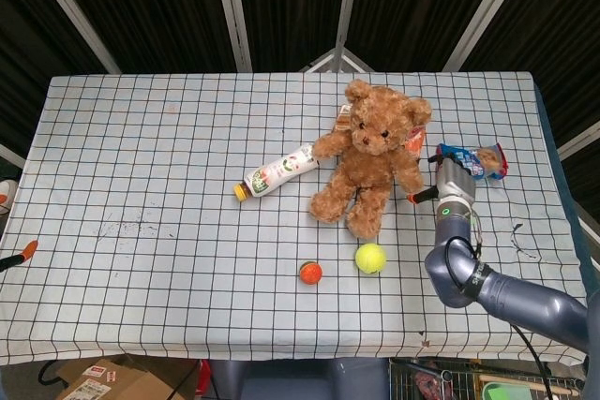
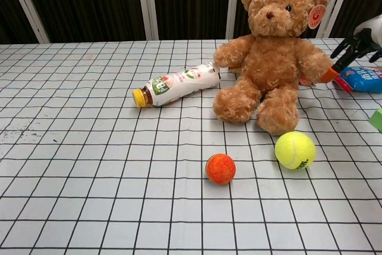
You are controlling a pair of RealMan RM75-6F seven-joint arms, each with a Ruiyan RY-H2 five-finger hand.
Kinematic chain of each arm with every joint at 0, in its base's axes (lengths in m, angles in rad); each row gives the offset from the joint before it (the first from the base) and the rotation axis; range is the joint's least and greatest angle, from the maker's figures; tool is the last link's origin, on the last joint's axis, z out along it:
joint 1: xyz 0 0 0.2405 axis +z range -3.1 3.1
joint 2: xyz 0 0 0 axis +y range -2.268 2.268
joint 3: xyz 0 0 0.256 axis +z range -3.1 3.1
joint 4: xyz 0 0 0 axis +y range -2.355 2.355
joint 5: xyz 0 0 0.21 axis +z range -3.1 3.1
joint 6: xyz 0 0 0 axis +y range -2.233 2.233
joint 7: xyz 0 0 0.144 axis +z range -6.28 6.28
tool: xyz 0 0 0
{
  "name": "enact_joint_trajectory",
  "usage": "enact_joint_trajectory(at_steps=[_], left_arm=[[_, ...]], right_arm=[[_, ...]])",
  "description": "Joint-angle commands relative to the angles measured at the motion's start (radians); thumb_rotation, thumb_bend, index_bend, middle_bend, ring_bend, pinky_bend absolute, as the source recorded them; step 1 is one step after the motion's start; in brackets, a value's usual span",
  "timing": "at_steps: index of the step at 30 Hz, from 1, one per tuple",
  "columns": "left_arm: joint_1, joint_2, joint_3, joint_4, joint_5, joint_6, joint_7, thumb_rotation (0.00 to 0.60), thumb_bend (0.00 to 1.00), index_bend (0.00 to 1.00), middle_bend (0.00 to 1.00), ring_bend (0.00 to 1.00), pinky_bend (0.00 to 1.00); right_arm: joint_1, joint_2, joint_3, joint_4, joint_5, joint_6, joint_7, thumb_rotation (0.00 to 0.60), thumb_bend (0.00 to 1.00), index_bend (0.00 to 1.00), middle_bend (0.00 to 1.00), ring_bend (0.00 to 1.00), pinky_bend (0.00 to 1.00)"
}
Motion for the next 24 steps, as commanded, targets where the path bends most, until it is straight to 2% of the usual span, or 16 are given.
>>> enact_joint_trajectory(at_steps=[1,11,16,24], left_arm=[[-0.001,0.001,0.000,0.000,-0.001,-0.001,-0.002,0.600,0.28,0.23,0.00,0.00,0.00],[-0.006,0.003,-0.001,0.003,-0.014,-0.008,-0.003,0.600,0.28,0.23,0.00,0.00,0.00],[-0.007,0.004,-0.001,0.001,-0.014,-0.007,-0.008,0.600,0.28,0.23,0.00,0.00,0.00],[-0.011,0.002,0.000,0.004,-0.018,-0.009,-0.007,0.600,0.28,0.23,0.00,0.00,0.00]], right_arm=[[0.009,-0.013,0.022,-0.002,0.015,0.032,-0.025,0.600,0.07,0.25,0.00,0.00,0.00],[0.013,-0.044,0.100,-0.010,0.065,0.101,-0.053,0.600,0.07,0.25,0.00,0.00,0.00],[0.009,-0.069,0.139,0.008,0.068,0.117,-0.051,0.600,0.07,0.30,0.00,0.00,0.00],[0.009,-0.118,0.174,0.070,0.067,0.135,-0.067,0.600,0.07,0.40,0.00,0.00,0.00]])
